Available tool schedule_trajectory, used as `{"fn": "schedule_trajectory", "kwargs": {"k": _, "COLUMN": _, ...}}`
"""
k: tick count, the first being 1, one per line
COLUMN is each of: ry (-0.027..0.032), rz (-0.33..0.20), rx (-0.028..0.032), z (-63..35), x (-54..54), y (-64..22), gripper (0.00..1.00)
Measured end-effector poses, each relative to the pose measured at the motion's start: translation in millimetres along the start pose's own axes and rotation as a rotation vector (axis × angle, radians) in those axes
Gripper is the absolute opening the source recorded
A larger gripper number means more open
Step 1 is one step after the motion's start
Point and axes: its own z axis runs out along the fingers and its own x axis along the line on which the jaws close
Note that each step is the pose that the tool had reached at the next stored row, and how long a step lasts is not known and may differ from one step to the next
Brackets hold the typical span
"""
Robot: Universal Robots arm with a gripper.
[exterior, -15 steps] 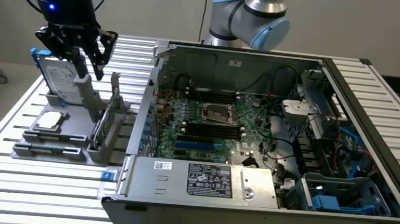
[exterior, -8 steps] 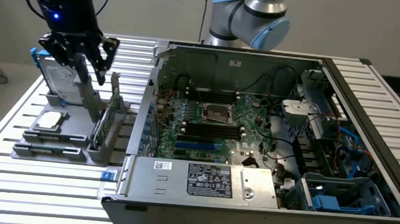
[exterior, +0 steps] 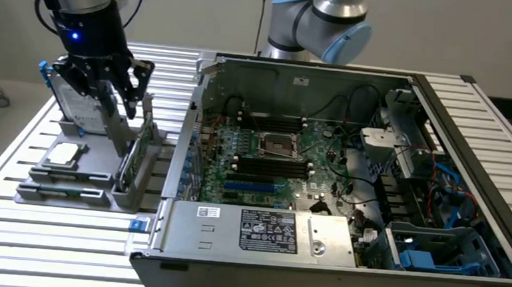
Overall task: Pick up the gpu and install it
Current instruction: 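Pick up the gpu and move the gpu toward the slot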
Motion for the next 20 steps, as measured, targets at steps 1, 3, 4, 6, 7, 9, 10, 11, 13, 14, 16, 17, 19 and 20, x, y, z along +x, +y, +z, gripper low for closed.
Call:
{"fn": "schedule_trajectory", "kwargs": {"k": 1, "ry": 0.0, "rz": -0.001, "rx": 0.0, "z": 1.8, "x": -0.3, "y": -1.3, "gripper": 0.42}}
{"fn": "schedule_trajectory", "kwargs": {"k": 3, "ry": 0.0001, "rz": -0.004, "rx": 0.0, "z": 5.5, "x": -1.0, "y": -3.9, "gripper": 0.42}}
{"fn": "schedule_trajectory", "kwargs": {"k": 4, "ry": 0.0001, "rz": -0.006, "rx": 0.0, "z": 7.2, "x": -1.3, "y": -5.2, "gripper": 0.42}}
{"fn": "schedule_trajectory", "kwargs": {"k": 6, "ry": 0.0, "rz": -0.009, "rx": -0.0002, "z": 10.9, "x": -1.9, "y": -7.7, "gripper": 0.42}}
{"fn": "schedule_trajectory", "kwargs": {"k": 7, "ry": 0.0, "rz": -0.01, "rx": -0.0002, "z": 12.7, "x": -2.2, "y": -8.9, "gripper": 0.42}}
{"fn": "schedule_trajectory", "kwargs": {"k": 9, "ry": 0.0002, "rz": -0.014, "rx": -0.0001, "z": 16.4, "x": -3.2, "y": -11.2, "gripper": 0.42}}
{"fn": "schedule_trajectory", "kwargs": {"k": 10, "ry": 0.0001, "rz": -0.015, "rx": -0.0002, "z": 18.2, "x": -4.0, "y": -11.8, "gripper": 0.42}}
{"fn": "schedule_trajectory", "kwargs": {"k": 11, "ry": 0.0001, "rz": -0.017, "rx": -0.0002, "z": 20.1, "x": -5.0, "y": -12.2, "gripper": 0.42}}
{"fn": "schedule_trajectory", "kwargs": {"k": 13, "ry": 0.0001, "rz": -0.018, "rx": -0.0003, "z": 23.7, "x": -6.6, "y": -12.6, "gripper": 0.42}}
{"fn": "schedule_trajectory", "kwargs": {"k": 14, "ry": 0.0001, "rz": -0.018, "rx": -0.0003, "z": 25.5, "x": -7.1, "y": -12.7, "gripper": 0.42}}
{"fn": "schedule_trajectory", "kwargs": {"k": 16, "ry": 0.0002, "rz": -0.018, "rx": -0.0002, "z": 29.2, "x": -7.4, "y": -12.7, "gripper": 0.42}}
{"fn": "schedule_trajectory", "kwargs": {"k": 17, "ry": 0.0002, "rz": -0.018, "rx": -0.0002, "z": 31.0, "x": -7.5, "y": -12.7, "gripper": 0.42}}
{"fn": "schedule_trajectory", "kwargs": {"k": 19, "ry": 0.0001, "rz": -0.018, "rx": -0.0003, "z": 34.6, "x": -7.6, "y": -12.8, "gripper": 0.42}}
{"fn": "schedule_trajectory", "kwargs": {"k": 20, "ry": 0.0001, "rz": -0.018, "rx": -0.0003, "z": 36.4, "x": -7.6, "y": -12.8, "gripper": 0.42}}
